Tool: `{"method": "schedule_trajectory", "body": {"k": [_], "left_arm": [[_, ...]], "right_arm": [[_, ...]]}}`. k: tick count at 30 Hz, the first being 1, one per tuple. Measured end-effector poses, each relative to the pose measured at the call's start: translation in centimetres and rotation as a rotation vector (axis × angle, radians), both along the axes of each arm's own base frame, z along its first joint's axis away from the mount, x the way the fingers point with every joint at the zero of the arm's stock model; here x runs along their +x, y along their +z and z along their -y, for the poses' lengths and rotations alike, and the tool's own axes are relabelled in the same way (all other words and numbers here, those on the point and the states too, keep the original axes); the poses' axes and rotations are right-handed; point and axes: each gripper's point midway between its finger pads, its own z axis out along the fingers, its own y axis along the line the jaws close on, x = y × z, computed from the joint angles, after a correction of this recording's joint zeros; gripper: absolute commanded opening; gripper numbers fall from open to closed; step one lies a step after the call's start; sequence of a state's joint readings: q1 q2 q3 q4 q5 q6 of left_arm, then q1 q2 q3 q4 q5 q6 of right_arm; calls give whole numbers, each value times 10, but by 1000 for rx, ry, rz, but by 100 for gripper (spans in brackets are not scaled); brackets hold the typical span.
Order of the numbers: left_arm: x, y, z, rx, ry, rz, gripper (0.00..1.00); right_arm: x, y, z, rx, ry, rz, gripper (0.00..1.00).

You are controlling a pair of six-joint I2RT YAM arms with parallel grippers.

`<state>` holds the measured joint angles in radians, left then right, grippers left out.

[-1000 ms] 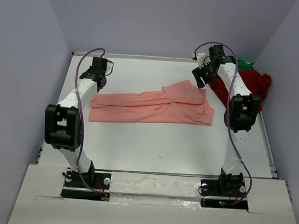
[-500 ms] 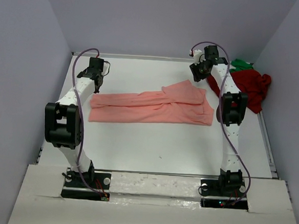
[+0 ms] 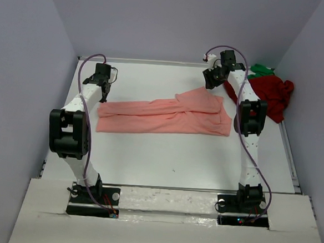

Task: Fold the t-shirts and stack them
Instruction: Fold the tshirt

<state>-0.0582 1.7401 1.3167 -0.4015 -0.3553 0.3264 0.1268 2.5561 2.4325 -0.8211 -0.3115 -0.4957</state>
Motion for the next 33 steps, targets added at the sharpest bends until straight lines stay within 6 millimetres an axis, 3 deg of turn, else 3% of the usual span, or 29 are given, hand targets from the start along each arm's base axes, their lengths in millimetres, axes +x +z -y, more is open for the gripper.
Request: {"method": "schedule_trajectory", "body": {"k": [10, 17, 21, 33], "left_arm": [[-6, -11, 0, -5, 0, -24, 31], [-10, -14, -1, 2, 4, -34, 31], [-12, -16, -3, 10, 10, -40, 31], [-13, -14, -7, 31, 24, -40, 31]], "right_arm": [[-5, 0, -23, 35, 51, -7, 52], [-8, -12, -31, 43, 67, -28, 54], [-9, -22, -31, 36, 68, -43, 55], [-1, -25, -26, 2, 67, -11, 57]]}}
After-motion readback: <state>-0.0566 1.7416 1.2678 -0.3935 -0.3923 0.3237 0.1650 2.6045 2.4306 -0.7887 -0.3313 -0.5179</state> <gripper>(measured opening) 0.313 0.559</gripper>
